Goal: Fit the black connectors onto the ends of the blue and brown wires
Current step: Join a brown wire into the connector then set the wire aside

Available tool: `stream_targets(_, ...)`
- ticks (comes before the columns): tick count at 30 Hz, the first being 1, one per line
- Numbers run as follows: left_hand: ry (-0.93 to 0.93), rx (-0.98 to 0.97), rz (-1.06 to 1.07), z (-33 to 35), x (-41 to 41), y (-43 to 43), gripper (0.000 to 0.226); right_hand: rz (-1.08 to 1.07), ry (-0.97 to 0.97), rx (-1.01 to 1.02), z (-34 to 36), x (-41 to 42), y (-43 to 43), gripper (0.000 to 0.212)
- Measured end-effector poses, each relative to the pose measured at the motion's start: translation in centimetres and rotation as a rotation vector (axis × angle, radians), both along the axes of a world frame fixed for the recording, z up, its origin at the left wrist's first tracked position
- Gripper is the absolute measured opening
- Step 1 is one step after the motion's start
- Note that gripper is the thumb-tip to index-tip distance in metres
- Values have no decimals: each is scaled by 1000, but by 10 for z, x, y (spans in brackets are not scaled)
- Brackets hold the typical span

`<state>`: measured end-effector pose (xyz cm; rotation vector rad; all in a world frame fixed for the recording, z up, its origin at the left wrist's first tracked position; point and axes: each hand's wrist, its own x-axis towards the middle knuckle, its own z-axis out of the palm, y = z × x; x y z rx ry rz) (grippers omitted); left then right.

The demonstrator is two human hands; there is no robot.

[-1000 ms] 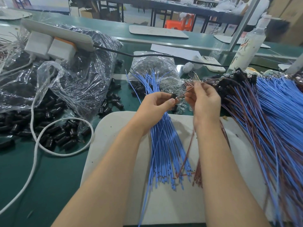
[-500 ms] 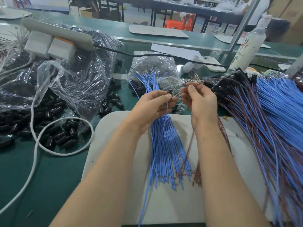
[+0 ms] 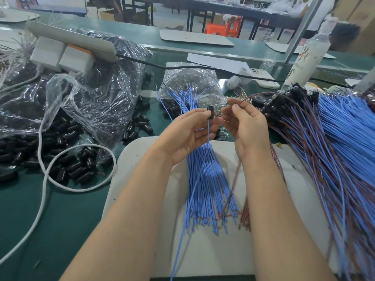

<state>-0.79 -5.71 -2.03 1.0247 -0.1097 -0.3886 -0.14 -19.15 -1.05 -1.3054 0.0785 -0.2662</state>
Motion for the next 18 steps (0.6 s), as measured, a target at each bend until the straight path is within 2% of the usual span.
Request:
stream_targets(5,43,-19,-40,0,-1,0,11,63,-30,72,3,-2,0,27)
stream_targets(11,82,-144,-151,0,-4,2,19,129,-58,105,6,-6,2,27)
stream_targets(18,124,-343,-191,3,-6,2,21,258,-75,351,9,-7,0,25)
